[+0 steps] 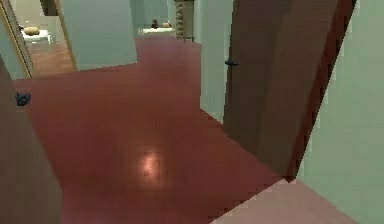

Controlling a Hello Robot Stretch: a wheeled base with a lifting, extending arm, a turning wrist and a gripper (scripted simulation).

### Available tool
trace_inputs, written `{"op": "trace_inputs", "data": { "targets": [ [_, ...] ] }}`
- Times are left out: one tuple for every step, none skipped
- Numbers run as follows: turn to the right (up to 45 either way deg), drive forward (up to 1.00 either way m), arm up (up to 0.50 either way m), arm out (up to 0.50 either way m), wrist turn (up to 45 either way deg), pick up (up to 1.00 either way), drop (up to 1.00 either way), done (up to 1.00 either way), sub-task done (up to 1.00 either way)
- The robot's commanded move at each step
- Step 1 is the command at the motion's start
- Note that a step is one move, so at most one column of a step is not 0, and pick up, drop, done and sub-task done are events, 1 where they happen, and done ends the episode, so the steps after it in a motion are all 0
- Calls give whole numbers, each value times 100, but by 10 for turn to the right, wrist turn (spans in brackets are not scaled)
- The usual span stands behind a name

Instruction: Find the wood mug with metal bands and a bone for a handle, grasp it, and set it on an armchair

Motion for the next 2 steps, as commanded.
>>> {"op": "trace_inputs", "data": {
  "targets": [
    [0, 65, 0, 0, 0, 0, 0, 0, 0],
    [-300, 0, 0, 0, 0, 0, 0, 0, 0]
  ]
}}
